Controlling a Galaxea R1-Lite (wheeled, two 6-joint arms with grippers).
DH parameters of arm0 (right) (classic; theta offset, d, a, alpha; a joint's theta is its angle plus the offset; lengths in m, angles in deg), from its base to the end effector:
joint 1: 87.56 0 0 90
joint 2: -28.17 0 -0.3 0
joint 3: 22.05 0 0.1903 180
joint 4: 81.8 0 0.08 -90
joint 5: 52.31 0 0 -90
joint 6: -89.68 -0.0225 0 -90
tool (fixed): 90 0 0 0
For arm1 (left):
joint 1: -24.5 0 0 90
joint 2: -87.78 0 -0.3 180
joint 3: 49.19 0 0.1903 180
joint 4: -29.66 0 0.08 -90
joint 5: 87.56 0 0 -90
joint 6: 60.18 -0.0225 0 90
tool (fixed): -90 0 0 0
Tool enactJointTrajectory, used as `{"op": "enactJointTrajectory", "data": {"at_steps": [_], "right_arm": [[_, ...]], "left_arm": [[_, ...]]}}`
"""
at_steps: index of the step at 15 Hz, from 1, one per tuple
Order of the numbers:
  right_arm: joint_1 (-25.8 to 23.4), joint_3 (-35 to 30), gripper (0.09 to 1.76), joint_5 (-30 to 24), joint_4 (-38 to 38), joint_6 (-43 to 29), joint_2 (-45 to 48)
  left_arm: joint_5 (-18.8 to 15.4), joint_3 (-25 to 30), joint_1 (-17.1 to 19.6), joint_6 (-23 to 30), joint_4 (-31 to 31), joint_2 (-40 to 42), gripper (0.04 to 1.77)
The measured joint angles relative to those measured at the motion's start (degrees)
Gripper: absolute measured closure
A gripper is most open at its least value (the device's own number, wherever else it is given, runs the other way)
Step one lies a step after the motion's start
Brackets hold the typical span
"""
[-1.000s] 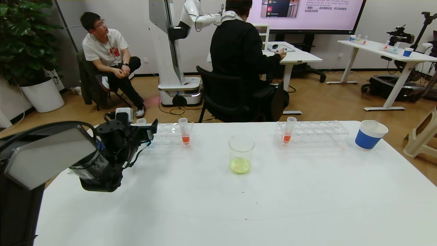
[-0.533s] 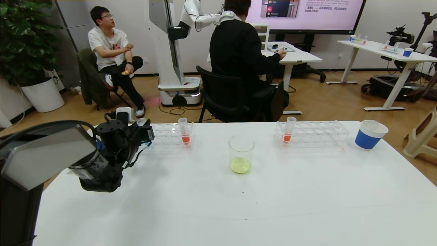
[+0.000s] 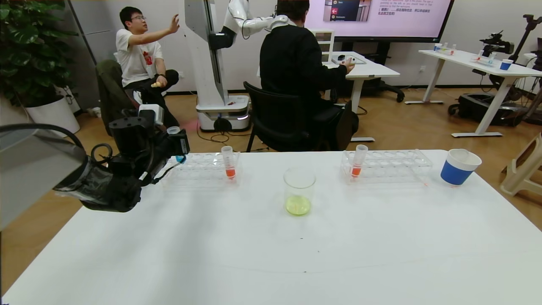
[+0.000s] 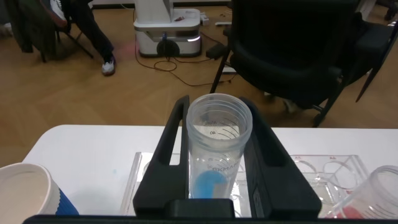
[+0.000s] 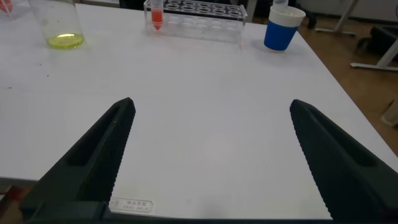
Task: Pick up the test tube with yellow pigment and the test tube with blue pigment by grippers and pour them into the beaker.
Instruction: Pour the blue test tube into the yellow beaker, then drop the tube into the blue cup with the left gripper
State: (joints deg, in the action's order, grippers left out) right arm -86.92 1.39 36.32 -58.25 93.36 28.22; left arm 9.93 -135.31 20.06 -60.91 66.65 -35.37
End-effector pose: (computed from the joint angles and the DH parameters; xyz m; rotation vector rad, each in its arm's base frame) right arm -0.0230 0.0003 0.0755 -0.0642 -0.0001 0.0351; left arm 0.4172 -0.0295 0.1365 0.0128 0.0010 0.0532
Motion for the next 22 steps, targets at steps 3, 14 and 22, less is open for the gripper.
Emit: {"op": "enactJointTrajectory", "data": {"at_steps": [3,14,22], "right_arm": [[0.00,0.00,0.11,0.00,-0.02,0.01,0.00],[-0.01,0.00,0.11,0.00,-0.02,0.01,0.00],[0.00,0.00,0.11,0.01,-0.02,0.00,0.00]], "left_arm": [[-0.02,-1.00,-0.30,0.21,-4.07,3.94,1.29],[-14.79,-12.02,-10.97,-11.72,-4.96,5.53,1.29],[-27.44,-12.61,-21.10,-31.34,4.63,-1.90,1.29]]}}
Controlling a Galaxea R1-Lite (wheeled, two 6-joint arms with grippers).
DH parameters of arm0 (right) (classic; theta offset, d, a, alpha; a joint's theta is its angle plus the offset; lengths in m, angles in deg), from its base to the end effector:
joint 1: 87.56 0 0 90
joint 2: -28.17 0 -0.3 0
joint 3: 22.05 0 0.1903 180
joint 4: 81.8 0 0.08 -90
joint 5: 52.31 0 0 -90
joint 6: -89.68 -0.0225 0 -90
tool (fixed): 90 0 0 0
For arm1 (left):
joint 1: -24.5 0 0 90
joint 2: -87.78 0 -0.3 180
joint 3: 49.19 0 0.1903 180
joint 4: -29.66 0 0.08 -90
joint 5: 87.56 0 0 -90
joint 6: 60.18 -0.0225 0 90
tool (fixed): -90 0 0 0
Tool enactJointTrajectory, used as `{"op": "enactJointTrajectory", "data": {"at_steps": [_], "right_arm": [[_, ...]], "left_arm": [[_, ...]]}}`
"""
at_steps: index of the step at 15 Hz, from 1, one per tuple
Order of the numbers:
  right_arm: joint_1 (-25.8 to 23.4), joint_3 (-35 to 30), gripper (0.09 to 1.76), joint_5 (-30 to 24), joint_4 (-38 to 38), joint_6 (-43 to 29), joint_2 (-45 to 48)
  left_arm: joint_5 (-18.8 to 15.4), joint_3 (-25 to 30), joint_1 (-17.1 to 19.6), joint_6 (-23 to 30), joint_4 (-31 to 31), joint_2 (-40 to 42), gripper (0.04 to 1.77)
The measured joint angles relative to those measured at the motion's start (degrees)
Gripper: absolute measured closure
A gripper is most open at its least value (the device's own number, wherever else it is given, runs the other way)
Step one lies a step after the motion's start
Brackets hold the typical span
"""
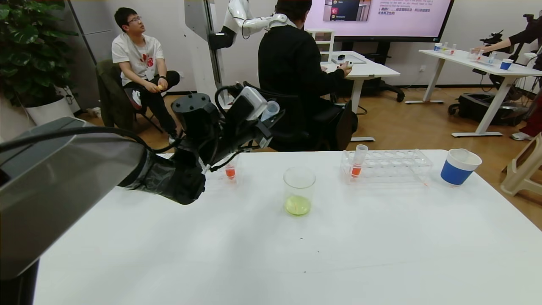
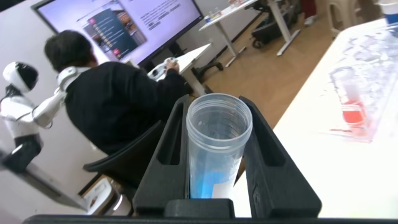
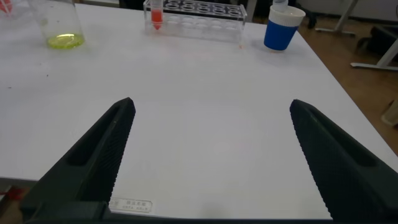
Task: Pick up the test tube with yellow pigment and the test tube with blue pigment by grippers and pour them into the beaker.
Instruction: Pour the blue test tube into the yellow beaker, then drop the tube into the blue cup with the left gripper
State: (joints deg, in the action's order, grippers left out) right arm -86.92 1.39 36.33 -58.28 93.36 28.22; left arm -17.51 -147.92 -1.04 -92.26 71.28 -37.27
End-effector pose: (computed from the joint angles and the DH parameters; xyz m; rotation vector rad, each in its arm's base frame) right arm -0.0230 0.0003 0.0755 -0.0642 -0.0006 0.0349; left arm 0.3941 -0.1968 0.1879 0.5133 -0.4869 -0.6909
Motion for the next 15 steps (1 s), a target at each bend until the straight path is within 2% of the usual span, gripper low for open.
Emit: {"op": "enactJointTrajectory", "data": {"at_steps": [2,5,7,9,12,15], "right_arm": [[0.00,0.00,0.11,0.00,0.02,0.00,0.00],[-0.01,0.00,0.11,-0.01,0.02,0.01,0.00],[0.00,0.00,0.11,-0.01,0.00,0.00,0.00],[0.00,0.00,0.11,-0.01,0.02,0.00,0.00],[0.00,0.00,0.11,-0.01,0.02,0.01,0.00],[-0.01,0.00,0.11,-0.01,0.02,0.01,0.00]], "left_arm": [[-2.17,0.78,-1.05,-4.30,2.21,-1.55,1.29],[-7.91,1.35,-1.80,-12.43,5.30,-4.00,1.29],[-9.48,1.48,-1.94,-15.31,7.06,-5.44,1.29],[-10.50,1.38,-1.94,-18.59,7.31,-6.46,1.29],[-15.02,1.02,-1.44,-26.75,6.18,-7.95,1.29],[-17.09,0.87,-1.44,-31.10,6.01,-9.16,1.29]]}}
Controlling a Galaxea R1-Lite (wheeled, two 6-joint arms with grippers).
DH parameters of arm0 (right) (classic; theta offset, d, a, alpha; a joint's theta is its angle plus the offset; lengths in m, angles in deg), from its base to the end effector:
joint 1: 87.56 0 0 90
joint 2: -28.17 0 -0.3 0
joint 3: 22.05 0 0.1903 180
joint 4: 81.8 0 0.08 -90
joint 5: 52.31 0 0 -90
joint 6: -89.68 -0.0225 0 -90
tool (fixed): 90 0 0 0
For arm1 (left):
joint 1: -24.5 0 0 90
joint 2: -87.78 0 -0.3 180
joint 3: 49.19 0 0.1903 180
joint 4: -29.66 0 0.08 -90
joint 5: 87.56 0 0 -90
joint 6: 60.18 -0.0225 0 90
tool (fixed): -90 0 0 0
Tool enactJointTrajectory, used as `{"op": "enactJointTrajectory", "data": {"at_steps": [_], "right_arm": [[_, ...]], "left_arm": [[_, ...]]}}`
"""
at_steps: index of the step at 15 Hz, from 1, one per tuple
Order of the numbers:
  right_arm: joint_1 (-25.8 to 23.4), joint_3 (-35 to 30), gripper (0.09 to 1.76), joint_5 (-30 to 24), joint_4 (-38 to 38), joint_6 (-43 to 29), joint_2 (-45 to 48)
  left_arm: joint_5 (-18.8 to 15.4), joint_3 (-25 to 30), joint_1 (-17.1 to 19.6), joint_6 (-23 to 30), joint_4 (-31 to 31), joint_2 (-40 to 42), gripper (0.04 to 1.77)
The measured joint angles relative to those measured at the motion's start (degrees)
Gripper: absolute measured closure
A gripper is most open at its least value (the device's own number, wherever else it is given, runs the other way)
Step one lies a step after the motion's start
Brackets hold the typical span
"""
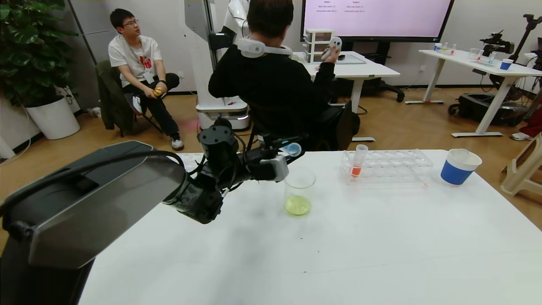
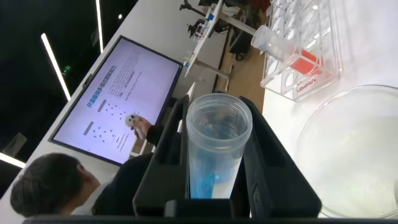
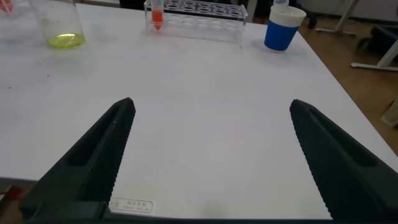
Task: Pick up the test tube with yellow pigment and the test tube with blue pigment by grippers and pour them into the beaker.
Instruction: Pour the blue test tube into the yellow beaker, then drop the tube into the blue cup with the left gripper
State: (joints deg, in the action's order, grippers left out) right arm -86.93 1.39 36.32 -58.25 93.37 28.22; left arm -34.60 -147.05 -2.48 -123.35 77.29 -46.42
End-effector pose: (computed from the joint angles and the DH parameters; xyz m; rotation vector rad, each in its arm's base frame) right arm -0.0230 0.0003 0.0755 -0.0644 -0.0001 0.0349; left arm 0.4025 -0.2201 0.1215 0.9954 -0.7970 -0.8818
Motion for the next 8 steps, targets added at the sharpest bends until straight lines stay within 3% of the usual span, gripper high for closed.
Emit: {"op": "enactJointTrajectory", "data": {"at_steps": [8], "right_arm": [[0.01,0.00,0.11,0.00,0.00,-0.01,0.00]], "left_arm": [[-0.02,-1.38,0.57,-11.82,0.04,-0.90,1.29]]}}
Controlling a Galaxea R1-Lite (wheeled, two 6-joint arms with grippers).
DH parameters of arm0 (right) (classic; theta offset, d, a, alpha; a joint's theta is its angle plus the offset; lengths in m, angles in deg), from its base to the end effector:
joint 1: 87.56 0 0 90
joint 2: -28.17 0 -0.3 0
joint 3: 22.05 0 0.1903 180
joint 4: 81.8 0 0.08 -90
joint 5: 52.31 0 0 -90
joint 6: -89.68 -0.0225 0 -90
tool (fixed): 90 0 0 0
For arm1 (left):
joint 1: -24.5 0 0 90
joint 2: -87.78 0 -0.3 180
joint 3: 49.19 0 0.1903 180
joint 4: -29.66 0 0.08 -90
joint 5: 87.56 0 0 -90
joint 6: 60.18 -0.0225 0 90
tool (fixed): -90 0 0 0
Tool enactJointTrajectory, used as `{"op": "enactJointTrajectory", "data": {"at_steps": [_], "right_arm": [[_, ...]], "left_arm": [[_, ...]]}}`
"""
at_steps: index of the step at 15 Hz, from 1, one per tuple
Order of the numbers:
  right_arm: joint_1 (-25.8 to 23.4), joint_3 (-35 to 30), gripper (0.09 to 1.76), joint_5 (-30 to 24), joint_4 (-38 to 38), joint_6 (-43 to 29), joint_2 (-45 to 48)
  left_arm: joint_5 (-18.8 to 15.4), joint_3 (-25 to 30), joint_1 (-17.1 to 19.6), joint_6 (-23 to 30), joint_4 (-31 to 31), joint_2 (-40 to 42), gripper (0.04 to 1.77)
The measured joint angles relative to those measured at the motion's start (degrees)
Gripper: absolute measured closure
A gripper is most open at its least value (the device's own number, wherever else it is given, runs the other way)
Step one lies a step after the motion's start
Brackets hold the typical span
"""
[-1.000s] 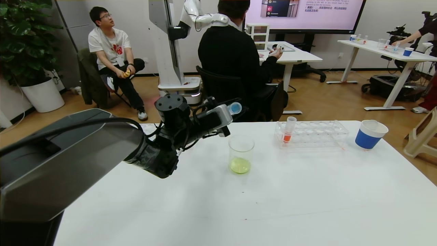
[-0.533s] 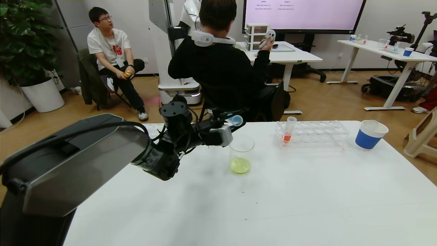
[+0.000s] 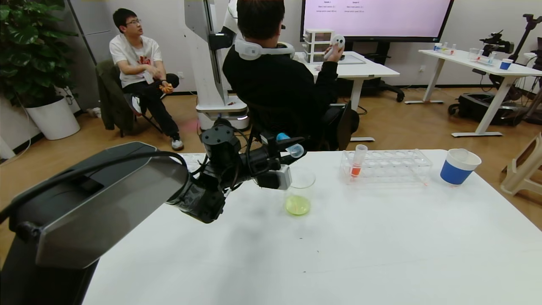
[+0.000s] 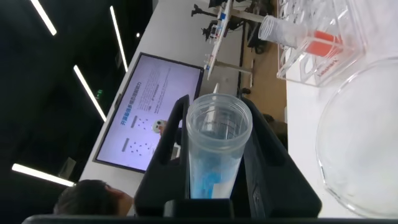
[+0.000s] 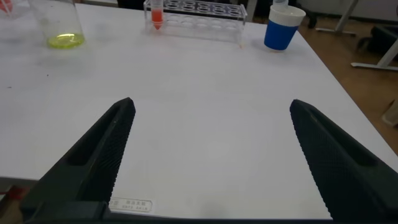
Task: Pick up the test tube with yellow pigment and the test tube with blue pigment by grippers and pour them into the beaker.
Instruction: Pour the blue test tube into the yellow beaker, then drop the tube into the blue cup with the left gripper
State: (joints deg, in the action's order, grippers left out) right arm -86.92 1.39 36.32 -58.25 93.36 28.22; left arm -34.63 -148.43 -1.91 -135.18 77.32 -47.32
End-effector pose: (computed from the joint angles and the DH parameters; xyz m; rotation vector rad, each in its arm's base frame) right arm -0.0230 0.0003 0.0755 -0.0642 -0.0001 0.0351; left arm 0.4083 -0.2179 0.1203 1.1799 -0.9026 -0.7967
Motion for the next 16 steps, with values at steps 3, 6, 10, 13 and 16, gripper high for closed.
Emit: {"op": "enactJointTrajectory", "data": {"at_steps": [3,6,10,13,16], "right_arm": [[-0.01,0.00,0.11,0.00,0.00,0.01,0.00],[0.00,0.00,0.11,0.00,0.00,0.01,0.00],[0.00,0.00,0.11,0.00,-0.02,0.01,0.00],[0.00,0.00,0.11,0.00,0.00,0.01,0.00],[-0.01,0.00,0.11,0.00,0.00,0.01,0.00]], "left_arm": [[0.17,-0.39,0.55,-3.12,0.16,-0.80,1.29],[1.71,-0.50,0.89,-7.41,0.73,-1.66,1.29],[4.19,-1.08,0.72,-10.39,2.04,-2.60,1.29],[5.02,-1.19,0.44,-12.93,2.23,-2.99,1.29],[5.02,-1.22,0.22,-16.13,2.23,-3.29,1.29]]}}
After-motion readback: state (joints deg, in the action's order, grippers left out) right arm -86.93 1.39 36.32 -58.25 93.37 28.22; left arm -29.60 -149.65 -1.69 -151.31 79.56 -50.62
